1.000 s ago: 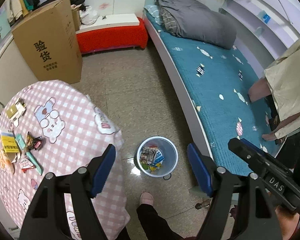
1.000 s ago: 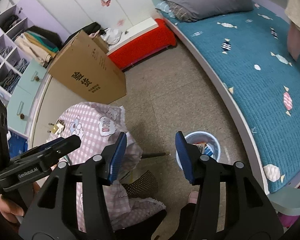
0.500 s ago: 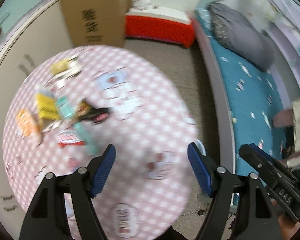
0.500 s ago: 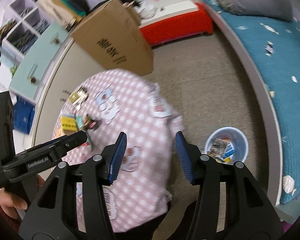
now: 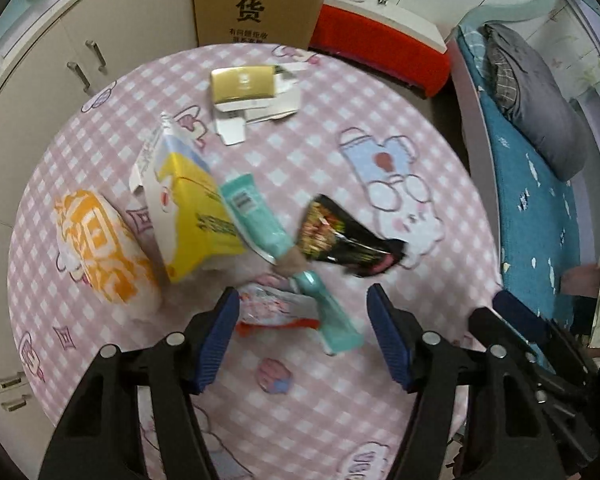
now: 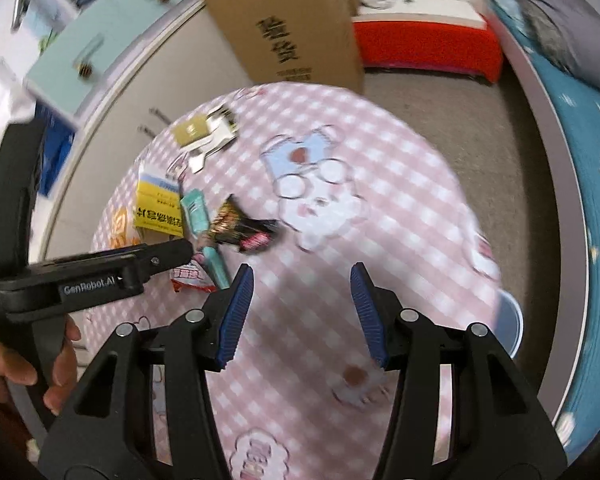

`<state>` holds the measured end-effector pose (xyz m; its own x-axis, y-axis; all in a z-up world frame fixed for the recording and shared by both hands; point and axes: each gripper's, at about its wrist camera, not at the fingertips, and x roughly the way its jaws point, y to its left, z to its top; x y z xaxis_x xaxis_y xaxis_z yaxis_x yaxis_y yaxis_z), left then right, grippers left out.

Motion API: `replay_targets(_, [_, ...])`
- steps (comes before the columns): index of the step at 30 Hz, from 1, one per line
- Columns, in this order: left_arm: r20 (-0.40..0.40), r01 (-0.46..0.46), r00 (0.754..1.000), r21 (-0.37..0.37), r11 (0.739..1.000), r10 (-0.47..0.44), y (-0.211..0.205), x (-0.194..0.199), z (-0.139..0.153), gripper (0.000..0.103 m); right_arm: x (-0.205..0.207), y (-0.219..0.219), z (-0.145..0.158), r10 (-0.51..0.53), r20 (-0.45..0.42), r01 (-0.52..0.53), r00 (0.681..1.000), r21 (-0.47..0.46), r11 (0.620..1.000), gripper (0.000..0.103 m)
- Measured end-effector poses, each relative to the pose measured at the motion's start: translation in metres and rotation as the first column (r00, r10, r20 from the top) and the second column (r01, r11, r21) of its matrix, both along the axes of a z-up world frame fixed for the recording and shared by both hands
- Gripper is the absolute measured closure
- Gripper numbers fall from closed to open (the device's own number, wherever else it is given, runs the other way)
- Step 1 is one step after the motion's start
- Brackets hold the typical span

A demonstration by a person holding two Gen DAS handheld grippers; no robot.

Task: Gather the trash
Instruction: 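Grasp the teal wrapper with the left gripper while the right grasps the dark snack bag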

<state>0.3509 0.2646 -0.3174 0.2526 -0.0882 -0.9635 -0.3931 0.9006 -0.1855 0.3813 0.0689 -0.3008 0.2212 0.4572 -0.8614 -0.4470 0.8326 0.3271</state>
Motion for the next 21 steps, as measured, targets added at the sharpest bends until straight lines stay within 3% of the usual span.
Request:
replay_targets(7, [-0.047,-0.005,0.999,0.004,1.000,0.005,0.029,0.007,-0.021,0.043,0.018,0.054,-0.029,0.101,0.006,-0.100,0.995,-0.050,0.994,0.052])
replay_targets(13, [-0.051,-0.012,0.999,-0.033,0.999,0.010,0.046,0.006,-0.027,0.043,0.032,0.071,-0.048,0.161,-0.049,-0.162,0.986,-0.015,0.987,0.052])
replay_targets(16, [-0.058,-0.005,0.998,-0.060,0.998,0.001,0.048,0.008,-0.029,0.043,0.036,0.074,-0.052,0.195,-0.074,-0.195,0.978,0.001,0.981,0.069])
replay_targets(21, [-0.053,0.033,0.998,-0.089,0.995,-0.038,0.031,0.023,-0.032,0.043,0.038,0.055,-0.050,0.142,-0.045,-0.144,0.989,-0.038,0.989,0.074])
